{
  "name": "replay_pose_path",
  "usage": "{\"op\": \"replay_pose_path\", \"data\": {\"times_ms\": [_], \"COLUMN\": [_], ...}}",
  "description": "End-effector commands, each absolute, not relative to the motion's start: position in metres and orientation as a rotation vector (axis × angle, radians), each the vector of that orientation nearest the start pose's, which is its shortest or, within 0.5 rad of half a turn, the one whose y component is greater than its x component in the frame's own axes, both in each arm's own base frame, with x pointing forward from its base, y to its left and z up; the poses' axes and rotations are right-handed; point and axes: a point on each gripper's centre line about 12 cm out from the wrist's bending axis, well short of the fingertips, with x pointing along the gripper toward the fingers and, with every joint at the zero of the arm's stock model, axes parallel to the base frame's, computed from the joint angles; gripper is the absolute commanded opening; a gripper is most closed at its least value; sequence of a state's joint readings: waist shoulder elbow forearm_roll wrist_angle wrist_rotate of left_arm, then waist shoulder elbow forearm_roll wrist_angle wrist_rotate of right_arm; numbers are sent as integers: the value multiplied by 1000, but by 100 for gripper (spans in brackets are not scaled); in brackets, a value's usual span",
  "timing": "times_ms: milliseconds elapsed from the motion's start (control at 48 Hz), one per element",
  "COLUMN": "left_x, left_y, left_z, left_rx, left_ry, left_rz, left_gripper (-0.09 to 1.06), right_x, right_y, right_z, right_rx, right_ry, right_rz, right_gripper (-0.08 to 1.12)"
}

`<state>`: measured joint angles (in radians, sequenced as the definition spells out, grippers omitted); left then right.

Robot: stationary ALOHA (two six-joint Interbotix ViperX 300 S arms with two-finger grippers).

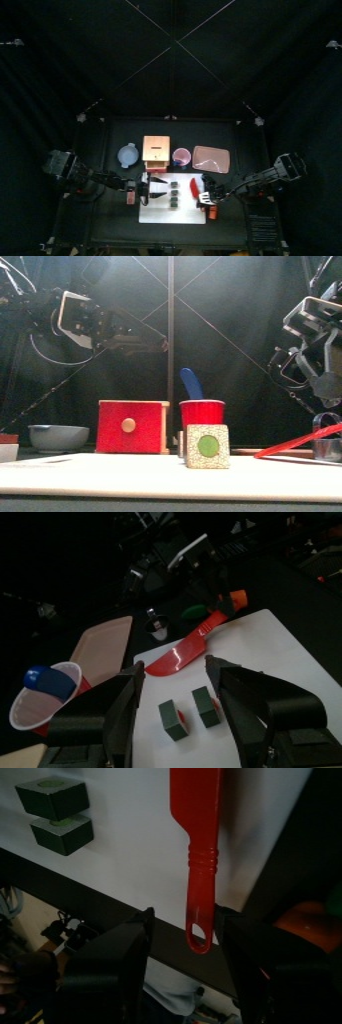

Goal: Place sushi on board then cut the sushi with the knife then place the pieces on the plate
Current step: Place the 4 sushi pieces on the plate

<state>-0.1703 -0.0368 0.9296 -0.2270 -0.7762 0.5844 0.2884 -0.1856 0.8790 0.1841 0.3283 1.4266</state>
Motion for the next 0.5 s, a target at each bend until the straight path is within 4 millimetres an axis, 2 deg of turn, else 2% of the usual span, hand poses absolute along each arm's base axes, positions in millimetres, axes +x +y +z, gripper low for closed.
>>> {"op": "replay_pose_path", "data": {"times_ms": [21,146,250,354,500], "left_x": [352,353,352,349,341], "left_y": [-40,-40,-39,-30,-21], "left_z": [191,193,195,195,193], "left_rx": [440,436,429,391,325], "left_ry": [87,82,78,92,118], "left_rz": [-23,-22,-12,38,104], "left_gripper": [87,87,87,87,87], "right_x": [292,299,319,332,342], "right_y": [86,68,43,21,2], "right_z": [156,169,187,198,199], "right_rx": [1137,786,568,424,250], "right_ry": [998,983,876,872,991], "right_rz": [-491,-499,-462,-392,-248], "right_gripper": [84,84,84,84,84]}}
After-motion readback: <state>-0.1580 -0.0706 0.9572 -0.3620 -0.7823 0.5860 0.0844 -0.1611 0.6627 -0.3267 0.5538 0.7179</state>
